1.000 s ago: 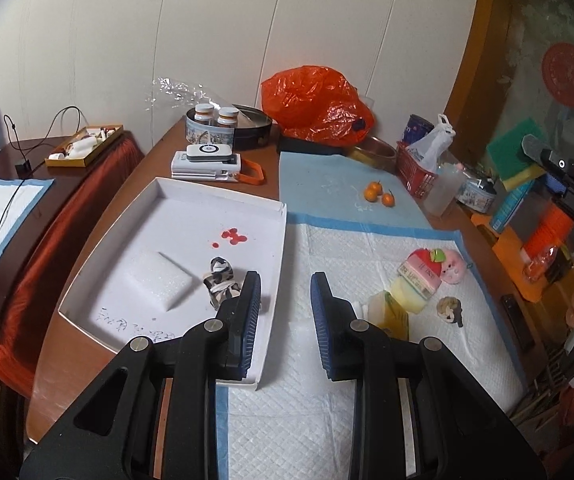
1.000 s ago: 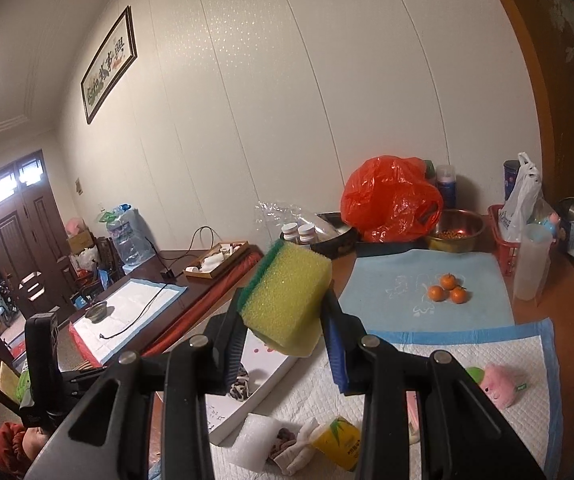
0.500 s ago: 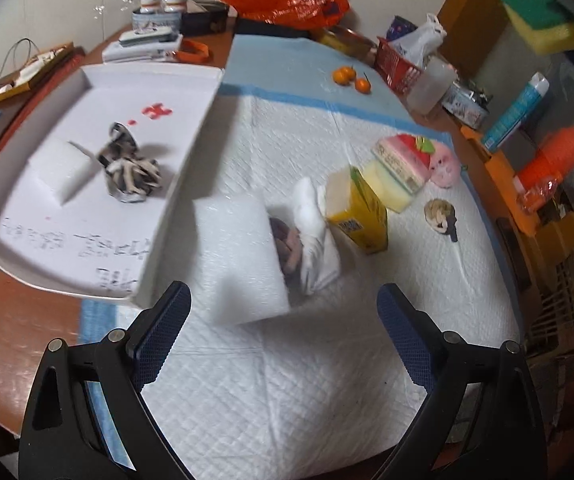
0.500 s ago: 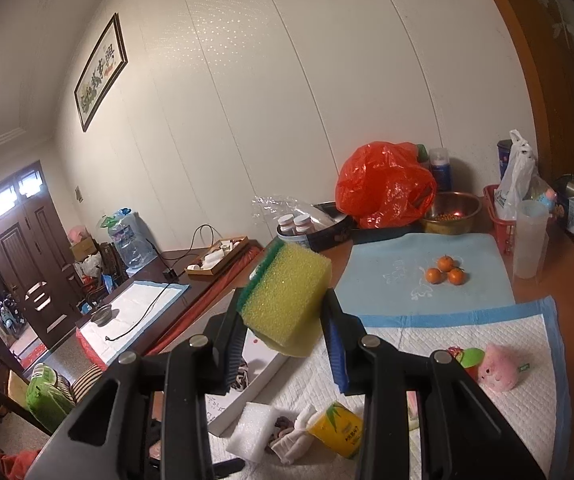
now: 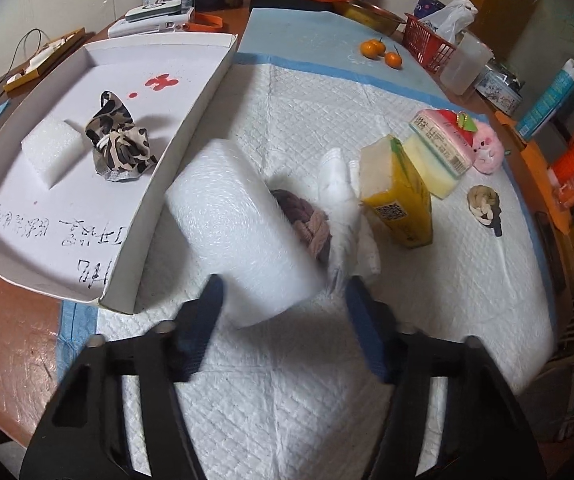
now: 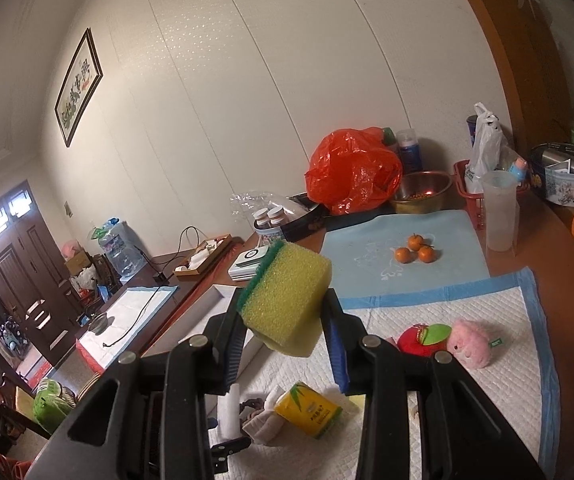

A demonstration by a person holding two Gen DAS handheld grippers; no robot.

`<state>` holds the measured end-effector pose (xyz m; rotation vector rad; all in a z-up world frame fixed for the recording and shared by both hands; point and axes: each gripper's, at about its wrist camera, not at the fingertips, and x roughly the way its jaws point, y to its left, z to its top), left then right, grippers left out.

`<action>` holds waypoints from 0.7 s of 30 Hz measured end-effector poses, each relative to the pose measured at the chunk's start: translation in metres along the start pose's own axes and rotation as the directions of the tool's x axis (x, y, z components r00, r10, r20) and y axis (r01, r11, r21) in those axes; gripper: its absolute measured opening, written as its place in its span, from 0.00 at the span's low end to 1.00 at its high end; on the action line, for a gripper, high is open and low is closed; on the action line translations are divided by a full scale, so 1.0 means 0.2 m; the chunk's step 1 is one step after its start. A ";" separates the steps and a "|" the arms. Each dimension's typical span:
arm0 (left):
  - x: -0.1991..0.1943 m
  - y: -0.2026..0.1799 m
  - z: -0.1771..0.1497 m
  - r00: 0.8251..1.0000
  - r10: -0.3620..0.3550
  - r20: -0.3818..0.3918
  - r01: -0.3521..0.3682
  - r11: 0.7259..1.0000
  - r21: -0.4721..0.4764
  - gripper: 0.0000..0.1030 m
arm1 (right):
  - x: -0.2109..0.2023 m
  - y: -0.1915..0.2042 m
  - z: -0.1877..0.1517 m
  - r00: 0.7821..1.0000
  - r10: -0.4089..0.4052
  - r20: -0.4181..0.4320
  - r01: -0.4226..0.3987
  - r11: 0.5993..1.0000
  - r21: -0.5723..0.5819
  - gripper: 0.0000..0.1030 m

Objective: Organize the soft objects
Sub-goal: 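Grasp the white foam block with the left gripper while the right holds the sponge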

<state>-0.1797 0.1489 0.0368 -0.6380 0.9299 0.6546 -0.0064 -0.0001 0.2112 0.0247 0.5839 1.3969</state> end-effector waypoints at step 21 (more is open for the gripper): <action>-0.08 0.14 0.03 0.982 -0.186 -0.033 0.167 0.937 -0.308 0.47 | 0.01 -0.06 -0.02 1.000 -0.012 -0.016 0.012 1.000 0.024 0.36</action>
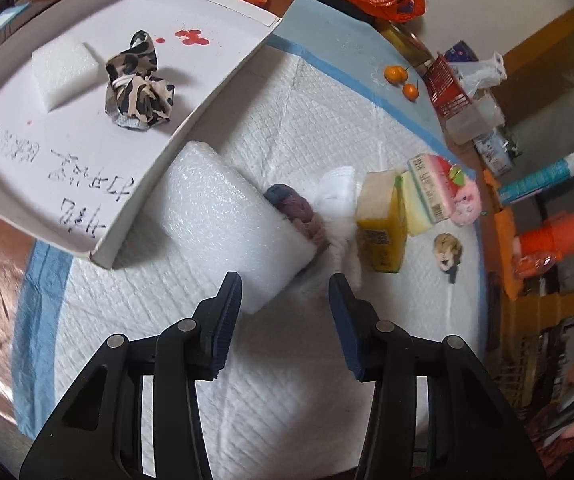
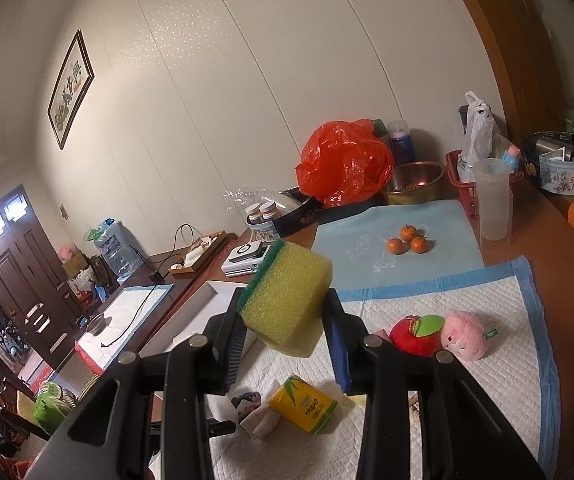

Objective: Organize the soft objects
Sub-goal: 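Grasp the white foam block with the left gripper while the right holds the sponge, then carry the foam block and sponge over the white tray and release both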

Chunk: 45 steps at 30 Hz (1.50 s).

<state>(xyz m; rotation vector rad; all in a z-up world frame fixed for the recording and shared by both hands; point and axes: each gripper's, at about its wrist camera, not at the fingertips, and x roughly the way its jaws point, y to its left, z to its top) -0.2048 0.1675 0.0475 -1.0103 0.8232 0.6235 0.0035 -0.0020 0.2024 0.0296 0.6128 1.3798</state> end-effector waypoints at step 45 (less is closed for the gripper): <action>-1.05 -0.06 0.24 0.777 -0.039 0.629 -0.065 0.988 0.142 0.54 | -0.01 0.21 0.14 0.995 0.058 0.078 -0.053 0.996 -0.072 0.37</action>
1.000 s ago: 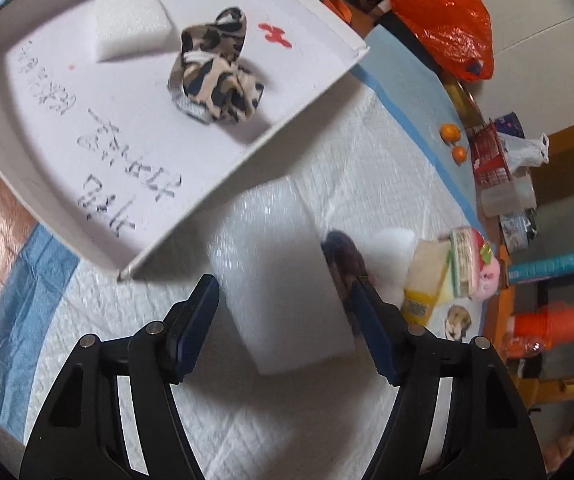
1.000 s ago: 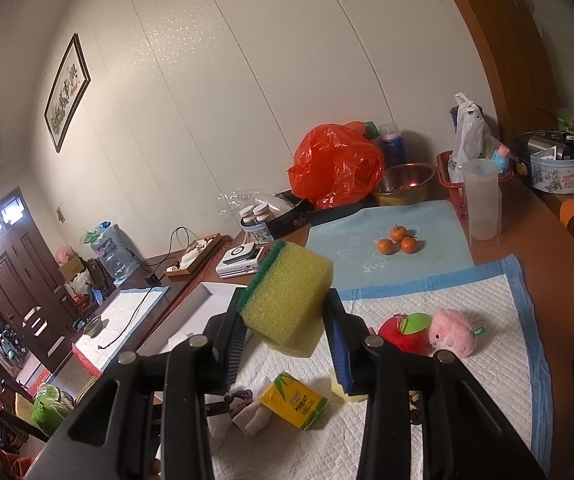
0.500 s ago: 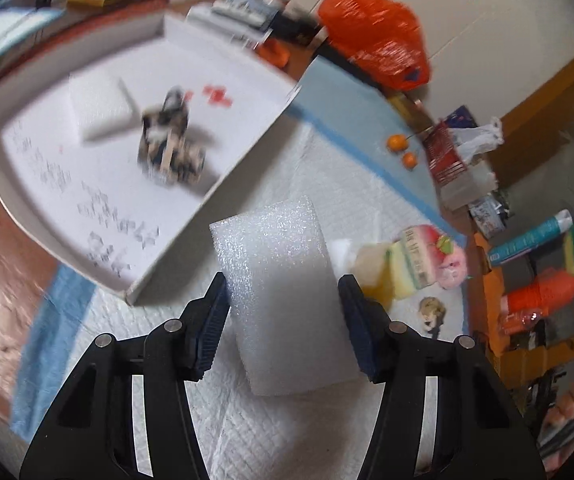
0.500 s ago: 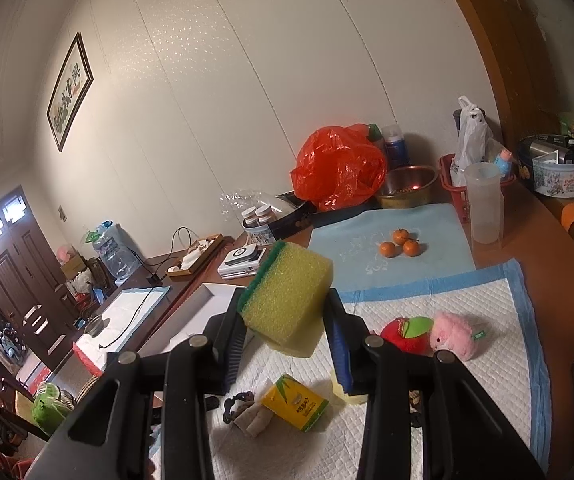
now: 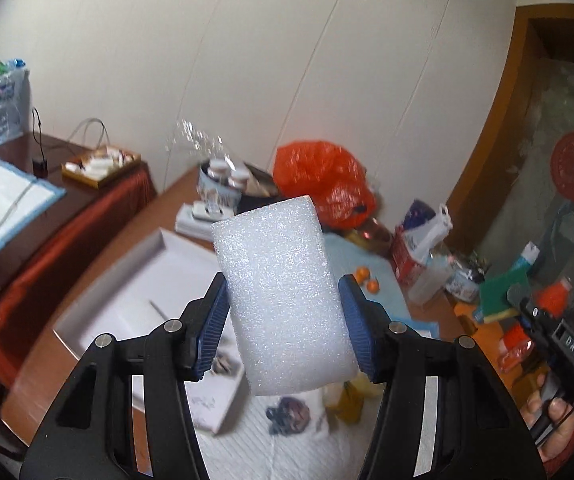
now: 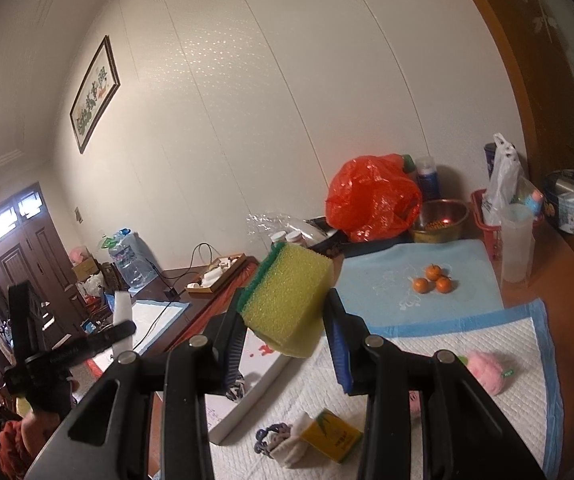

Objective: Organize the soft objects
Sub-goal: 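Carry the foam block and sponge over the white tray and release both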

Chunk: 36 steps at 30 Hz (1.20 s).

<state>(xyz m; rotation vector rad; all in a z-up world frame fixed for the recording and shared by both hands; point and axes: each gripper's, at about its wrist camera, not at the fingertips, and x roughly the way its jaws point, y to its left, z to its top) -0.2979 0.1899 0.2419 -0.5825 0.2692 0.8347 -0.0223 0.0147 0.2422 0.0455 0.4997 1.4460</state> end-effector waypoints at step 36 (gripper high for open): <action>0.15 0.52 0.31 0.996 0.091 -0.013 -0.089 0.991 0.104 0.54 | 0.67 0.57 0.06 0.995 0.044 -0.094 -0.052 0.995 -0.080 0.37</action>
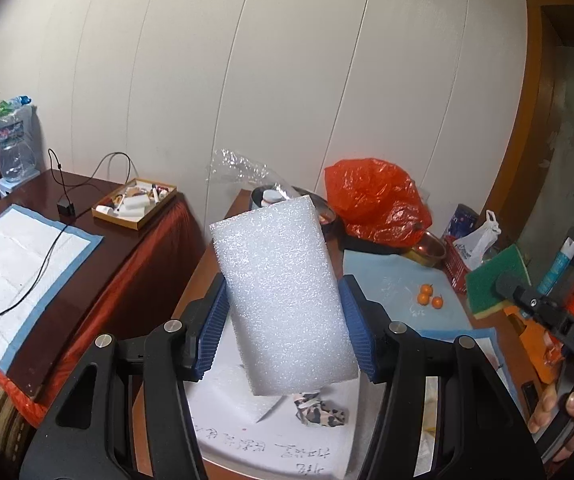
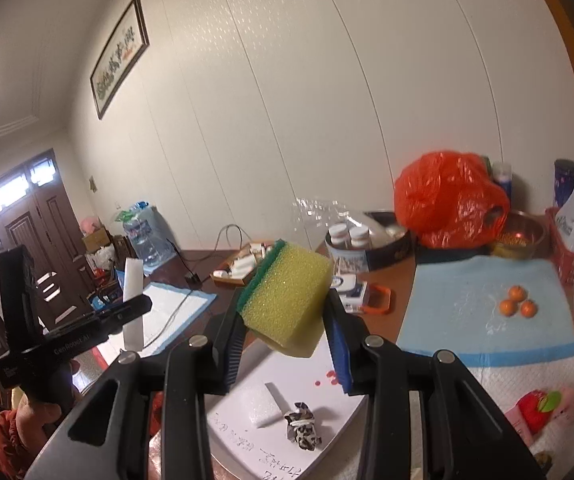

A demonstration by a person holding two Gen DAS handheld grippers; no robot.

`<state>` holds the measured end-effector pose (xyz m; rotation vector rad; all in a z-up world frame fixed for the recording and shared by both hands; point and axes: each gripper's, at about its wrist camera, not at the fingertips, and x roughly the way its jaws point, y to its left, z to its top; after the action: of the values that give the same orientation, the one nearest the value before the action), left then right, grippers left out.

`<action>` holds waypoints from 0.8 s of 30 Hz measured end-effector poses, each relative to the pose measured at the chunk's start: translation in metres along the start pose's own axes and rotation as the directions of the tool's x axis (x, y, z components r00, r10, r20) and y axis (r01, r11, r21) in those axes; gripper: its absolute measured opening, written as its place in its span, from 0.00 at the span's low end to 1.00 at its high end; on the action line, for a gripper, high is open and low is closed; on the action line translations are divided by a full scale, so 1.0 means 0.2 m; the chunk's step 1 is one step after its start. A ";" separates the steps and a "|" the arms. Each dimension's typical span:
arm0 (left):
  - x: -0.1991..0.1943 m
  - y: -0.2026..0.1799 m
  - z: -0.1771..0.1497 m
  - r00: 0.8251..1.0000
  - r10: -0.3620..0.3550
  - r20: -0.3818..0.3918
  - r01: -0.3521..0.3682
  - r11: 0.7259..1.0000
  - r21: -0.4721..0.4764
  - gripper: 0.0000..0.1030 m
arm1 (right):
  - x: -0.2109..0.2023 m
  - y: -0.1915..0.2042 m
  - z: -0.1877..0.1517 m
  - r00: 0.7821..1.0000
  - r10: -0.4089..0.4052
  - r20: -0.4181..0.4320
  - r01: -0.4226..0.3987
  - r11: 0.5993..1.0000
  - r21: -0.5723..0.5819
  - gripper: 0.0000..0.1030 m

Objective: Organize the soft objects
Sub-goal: 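Carry the foam block and sponge over the white tray and release both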

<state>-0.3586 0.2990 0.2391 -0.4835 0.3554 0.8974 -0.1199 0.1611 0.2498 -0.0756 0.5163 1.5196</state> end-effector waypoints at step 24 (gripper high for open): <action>0.82 0.21 -0.41 0.914 -0.034 -0.404 0.030 0.999 -0.018 0.76 | 0.74 -0.03 -0.48 0.920 -0.104 -0.379 0.145 0.986 0.082 0.38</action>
<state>-0.3058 0.3834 0.0796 -0.6861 0.7190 0.7636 -0.1455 0.2643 0.1083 -0.3134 0.8824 1.3529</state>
